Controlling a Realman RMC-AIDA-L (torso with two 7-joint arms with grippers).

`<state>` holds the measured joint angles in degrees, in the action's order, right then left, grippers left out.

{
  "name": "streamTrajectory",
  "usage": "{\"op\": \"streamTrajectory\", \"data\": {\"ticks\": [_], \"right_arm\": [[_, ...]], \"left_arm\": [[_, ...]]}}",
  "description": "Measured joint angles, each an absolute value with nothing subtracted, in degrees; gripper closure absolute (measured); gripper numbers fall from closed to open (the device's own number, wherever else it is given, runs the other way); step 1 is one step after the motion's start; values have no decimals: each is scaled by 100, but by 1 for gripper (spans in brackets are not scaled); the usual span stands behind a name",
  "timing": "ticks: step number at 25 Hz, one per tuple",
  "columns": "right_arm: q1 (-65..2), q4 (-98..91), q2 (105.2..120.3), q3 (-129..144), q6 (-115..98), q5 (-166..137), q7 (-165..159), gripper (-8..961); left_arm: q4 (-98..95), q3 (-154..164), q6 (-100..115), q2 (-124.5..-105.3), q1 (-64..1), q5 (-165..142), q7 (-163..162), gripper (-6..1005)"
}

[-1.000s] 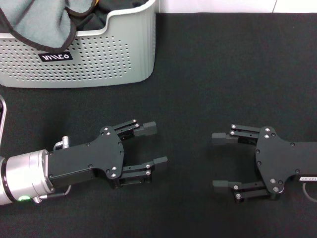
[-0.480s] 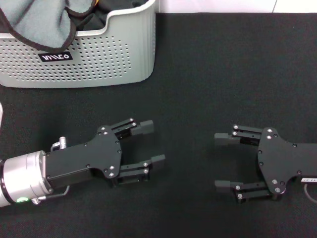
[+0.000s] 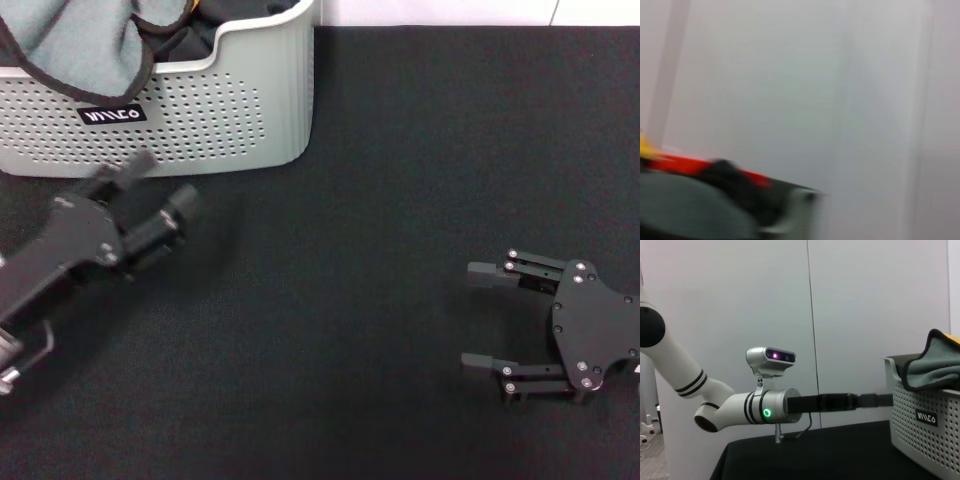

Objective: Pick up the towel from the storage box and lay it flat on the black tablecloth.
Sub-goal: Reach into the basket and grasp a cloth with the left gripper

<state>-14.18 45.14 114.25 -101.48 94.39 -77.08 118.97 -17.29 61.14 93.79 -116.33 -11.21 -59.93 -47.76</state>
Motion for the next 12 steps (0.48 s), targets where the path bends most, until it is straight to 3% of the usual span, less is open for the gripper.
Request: {"op": "streamTrajectory", "data": {"ticks": [7,12], "right_arm": [[-1393,4442,11433,-10155,9433,-7688,11963,129],[-1395,4442,11434,-10154,9435,-7637,11963,129]], "left_arm": [[-1674,4934,8664,-11953,-1166,-5984,-4932,182],[-1531,4830,8389,-11969,-1384,-5878,-5123,186]]}}
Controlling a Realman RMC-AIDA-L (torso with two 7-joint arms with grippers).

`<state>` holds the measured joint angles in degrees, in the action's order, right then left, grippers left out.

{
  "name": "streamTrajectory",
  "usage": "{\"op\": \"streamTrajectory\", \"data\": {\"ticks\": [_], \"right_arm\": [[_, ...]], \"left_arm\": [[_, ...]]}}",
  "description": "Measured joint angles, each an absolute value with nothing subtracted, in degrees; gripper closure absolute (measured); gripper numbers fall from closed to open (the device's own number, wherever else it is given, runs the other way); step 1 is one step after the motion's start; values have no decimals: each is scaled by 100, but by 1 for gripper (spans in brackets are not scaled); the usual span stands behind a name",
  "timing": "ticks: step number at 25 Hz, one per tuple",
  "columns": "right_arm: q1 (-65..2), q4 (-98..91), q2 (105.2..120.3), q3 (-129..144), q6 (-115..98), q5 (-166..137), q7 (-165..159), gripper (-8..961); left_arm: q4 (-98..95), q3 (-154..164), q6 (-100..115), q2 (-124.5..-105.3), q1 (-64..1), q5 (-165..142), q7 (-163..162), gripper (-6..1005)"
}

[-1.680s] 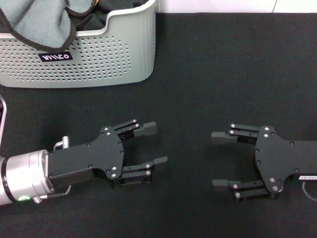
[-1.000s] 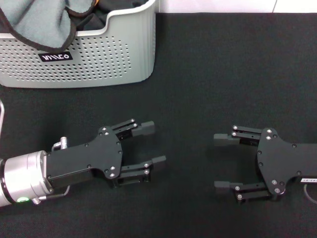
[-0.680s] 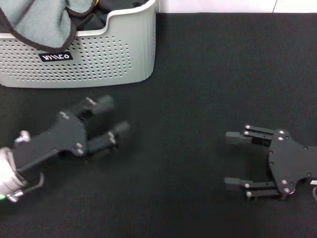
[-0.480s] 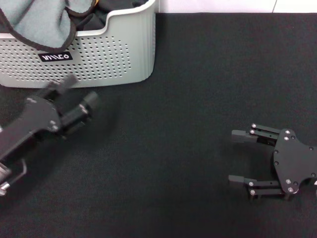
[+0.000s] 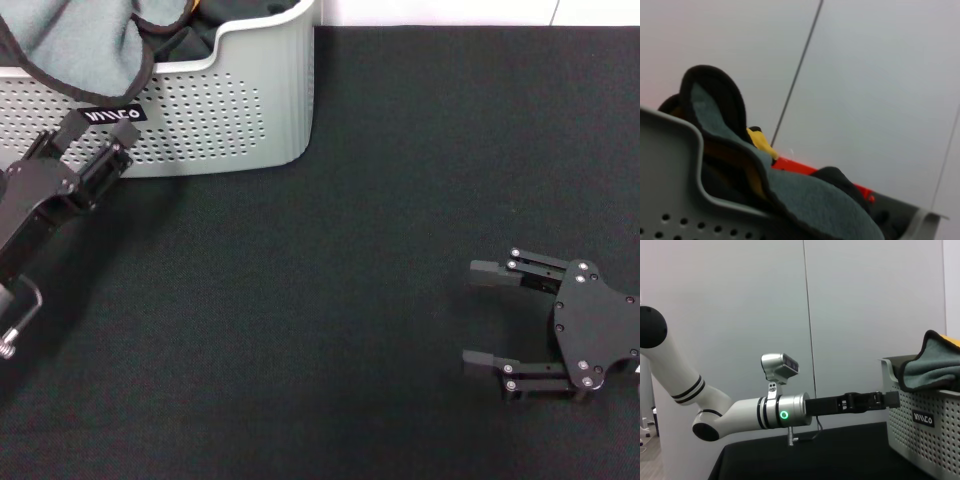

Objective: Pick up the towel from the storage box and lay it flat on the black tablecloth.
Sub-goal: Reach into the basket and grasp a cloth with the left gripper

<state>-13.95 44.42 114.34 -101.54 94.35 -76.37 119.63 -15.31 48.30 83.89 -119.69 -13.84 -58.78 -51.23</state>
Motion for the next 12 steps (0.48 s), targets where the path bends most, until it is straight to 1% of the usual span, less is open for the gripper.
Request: {"op": "streamTrajectory", "data": {"ticks": [5,12], "right_arm": [[-1390,4442,11434,-10145,9440,-7631,11963,129],[-1411,4420,11444,-10160,9446,-7618,11962,128]], "left_arm": [[-1467,4817,8368,-11963,-1535,-5772,-5268,193],[-1470,4591,8318,-11940,-1549,-5755,-6036,202]]}}
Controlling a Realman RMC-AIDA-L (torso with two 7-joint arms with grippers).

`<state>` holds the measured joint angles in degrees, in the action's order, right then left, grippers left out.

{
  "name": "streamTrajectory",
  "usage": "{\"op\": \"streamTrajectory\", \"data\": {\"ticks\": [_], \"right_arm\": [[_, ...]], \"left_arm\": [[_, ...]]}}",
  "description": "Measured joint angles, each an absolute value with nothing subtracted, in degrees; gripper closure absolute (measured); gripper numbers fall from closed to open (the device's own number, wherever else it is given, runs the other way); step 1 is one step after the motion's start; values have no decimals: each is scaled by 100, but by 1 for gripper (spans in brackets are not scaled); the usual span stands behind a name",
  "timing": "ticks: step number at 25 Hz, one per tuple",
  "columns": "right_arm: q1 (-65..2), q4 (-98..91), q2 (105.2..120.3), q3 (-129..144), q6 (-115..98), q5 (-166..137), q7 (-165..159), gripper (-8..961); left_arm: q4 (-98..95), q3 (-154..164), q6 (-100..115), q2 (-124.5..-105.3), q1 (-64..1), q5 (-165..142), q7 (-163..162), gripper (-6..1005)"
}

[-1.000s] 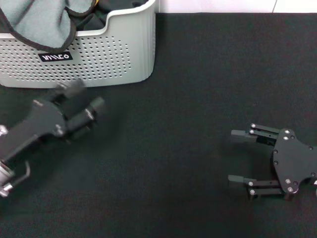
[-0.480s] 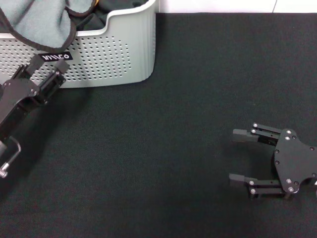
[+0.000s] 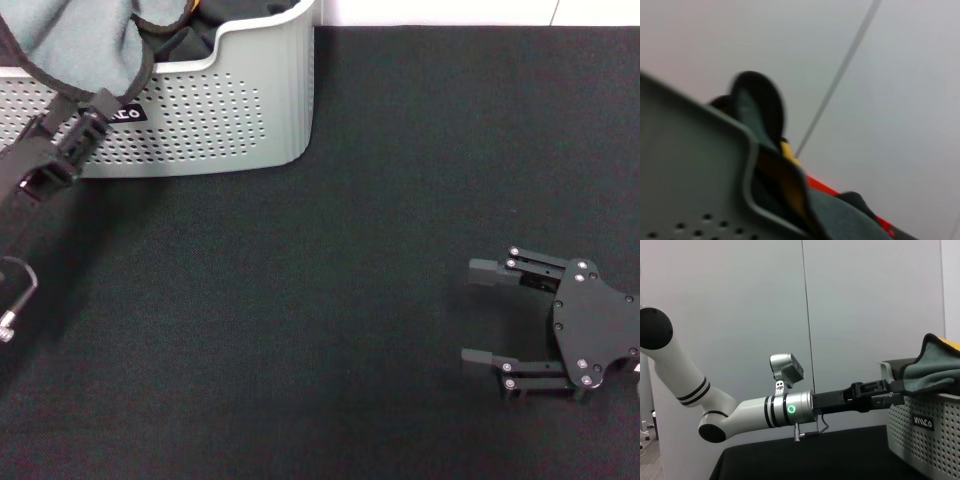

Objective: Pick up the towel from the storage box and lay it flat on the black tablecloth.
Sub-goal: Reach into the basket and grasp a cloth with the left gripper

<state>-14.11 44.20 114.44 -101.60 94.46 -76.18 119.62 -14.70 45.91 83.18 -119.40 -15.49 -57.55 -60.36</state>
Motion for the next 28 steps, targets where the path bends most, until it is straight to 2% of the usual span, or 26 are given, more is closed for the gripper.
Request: {"op": "streamTrajectory", "data": {"ticks": [14,20,28], "right_arm": [[-1464,4419,11443,-10147,9427,-7608,11961,129],[-1449,4404,11443,-10154,9408,-7608,11969,129],[-1465,4376,11443,-10130,9387,-7613,12041,130]], "left_arm": [[-1385,4415,7960,-11981,-1691,-5747,-6864,221],[-1375,4388,8170,-11979,-1630,-5655,-7180,436],[-1196,4387,8413,-11986,-1636,-5479,-7366,603]]}}
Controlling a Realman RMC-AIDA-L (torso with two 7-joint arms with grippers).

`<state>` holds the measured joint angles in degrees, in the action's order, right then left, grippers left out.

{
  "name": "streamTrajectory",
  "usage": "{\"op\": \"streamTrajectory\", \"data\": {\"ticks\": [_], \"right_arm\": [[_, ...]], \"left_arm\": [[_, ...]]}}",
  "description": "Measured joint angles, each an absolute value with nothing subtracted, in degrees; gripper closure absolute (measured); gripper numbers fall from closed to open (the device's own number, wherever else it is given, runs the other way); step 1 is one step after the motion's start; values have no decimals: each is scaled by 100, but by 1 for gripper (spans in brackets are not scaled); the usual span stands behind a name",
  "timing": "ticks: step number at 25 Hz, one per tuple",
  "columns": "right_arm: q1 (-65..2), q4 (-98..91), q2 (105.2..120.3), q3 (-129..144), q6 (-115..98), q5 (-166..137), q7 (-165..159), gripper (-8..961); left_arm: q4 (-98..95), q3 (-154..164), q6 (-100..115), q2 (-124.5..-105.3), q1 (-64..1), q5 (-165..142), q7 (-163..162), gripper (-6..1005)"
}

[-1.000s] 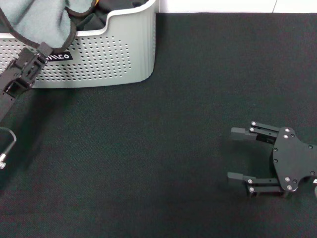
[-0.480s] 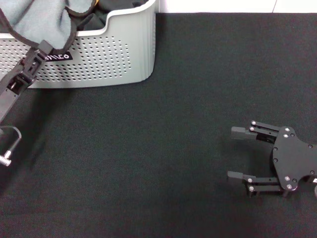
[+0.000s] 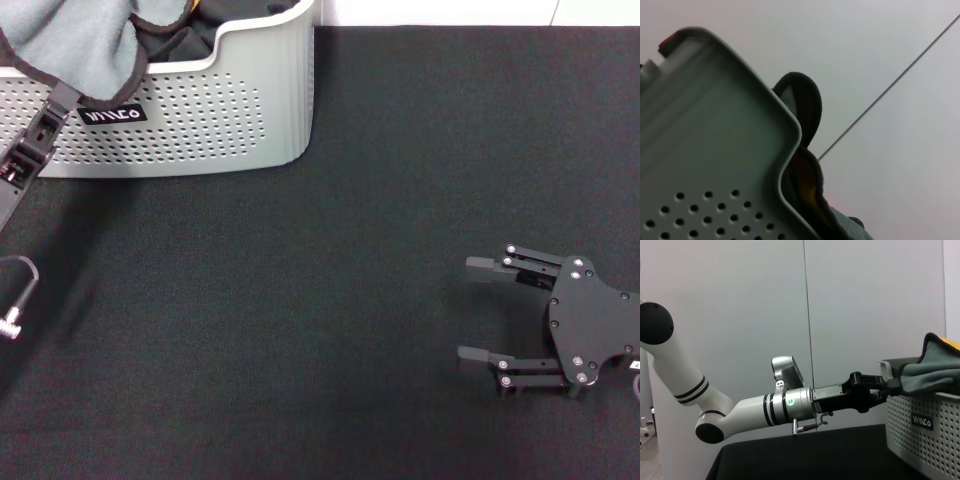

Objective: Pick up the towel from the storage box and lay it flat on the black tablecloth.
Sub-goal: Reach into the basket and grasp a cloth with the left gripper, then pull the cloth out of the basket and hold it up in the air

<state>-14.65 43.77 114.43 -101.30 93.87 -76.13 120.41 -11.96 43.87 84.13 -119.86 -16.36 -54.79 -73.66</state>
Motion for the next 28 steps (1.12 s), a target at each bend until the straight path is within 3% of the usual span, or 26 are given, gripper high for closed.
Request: {"op": "streamTrajectory", "data": {"ticks": [3,8,11,20,28], "right_arm": [[-1456,4364,11443,-10140,9387,-7613,12068,130],[-1454,4332,11443,-10118,9386,-7613,12109,130],[-1454,4332,11443,-10114,9387,-7613,12111,130],[-1479,4325,11449,-10113,9385,-7544,12132,131],[-1495,4236,11454,-10091,9386,-7200,12323,131]], "left_arm": [[-1163,4385,8414,-11981,-1657,-5394,-7374,665],[-1160,4395,8426,-11989,-1660,-5301,-7375,924],[-1162,4391,8611,-11984,-1652,-5301,-7345,1003],[-1523,4484,11418,-11920,-1604,-5570,-7041,1000],[-2525,5991,11683,-11948,-1560,-4948,-7351,999]]}}
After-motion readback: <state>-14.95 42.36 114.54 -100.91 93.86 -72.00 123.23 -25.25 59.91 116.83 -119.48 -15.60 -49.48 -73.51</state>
